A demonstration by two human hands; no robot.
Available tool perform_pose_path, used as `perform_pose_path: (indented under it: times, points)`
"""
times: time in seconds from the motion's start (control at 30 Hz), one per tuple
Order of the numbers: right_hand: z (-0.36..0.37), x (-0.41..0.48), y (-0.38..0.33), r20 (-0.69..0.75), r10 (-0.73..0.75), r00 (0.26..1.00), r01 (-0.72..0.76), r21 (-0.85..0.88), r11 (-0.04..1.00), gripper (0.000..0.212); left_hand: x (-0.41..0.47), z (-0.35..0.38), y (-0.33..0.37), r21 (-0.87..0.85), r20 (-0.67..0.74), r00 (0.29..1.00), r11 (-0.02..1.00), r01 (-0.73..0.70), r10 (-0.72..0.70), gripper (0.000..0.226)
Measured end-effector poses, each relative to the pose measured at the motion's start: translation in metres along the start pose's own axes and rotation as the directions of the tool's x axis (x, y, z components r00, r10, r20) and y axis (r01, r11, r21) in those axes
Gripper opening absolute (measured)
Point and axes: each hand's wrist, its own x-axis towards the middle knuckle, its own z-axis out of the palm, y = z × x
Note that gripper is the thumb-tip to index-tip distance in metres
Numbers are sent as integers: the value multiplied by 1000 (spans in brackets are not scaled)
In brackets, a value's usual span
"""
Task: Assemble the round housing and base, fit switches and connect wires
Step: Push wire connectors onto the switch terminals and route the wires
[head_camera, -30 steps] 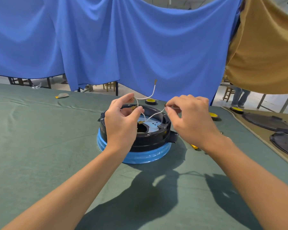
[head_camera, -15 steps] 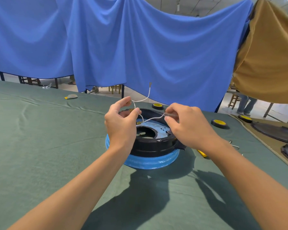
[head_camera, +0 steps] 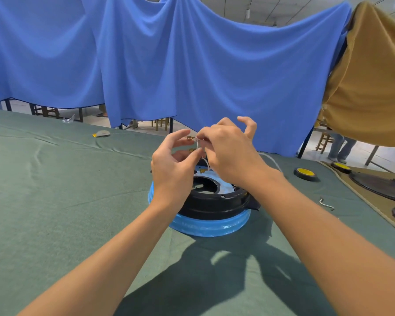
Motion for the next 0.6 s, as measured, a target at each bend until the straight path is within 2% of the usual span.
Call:
perform_pose_path:
  times: [0.13, 0.23, 0.33, 0.43, 0.5, 0.6]
  points:
    - [-1, 8, 10, 10, 150, 989, -149, 211, 966, 20, 13, -10, -6, 26, -3, 1000, 1000, 18, -18, 28]
    - [-5, 14, 22, 95, 220, 971, -239, 372, 897, 19, 29, -27, -23, 232, -82, 993, 967, 101, -84, 30]
    - [-4, 19, 24, 189, 257, 948, -305, 303, 903, 19, 37, -41, -46, 414, -35, 962, 873, 259, -269, 46]
    - [0, 22, 21, 297, 256, 920, -345, 301, 889, 23, 40, -44, -56, 376, 30, 888, 828, 415, -459, 51]
    - [3, 23, 19, 376, 232, 897, -363, 326, 873, 23, 43, -45, -57, 345, 23, 873, 823, 451, -487, 45]
    - [9, 24, 17, 494, 180, 850, -406, 398, 823, 21, 44, -46, -53, 396, -21, 886, 809, 433, -464, 38]
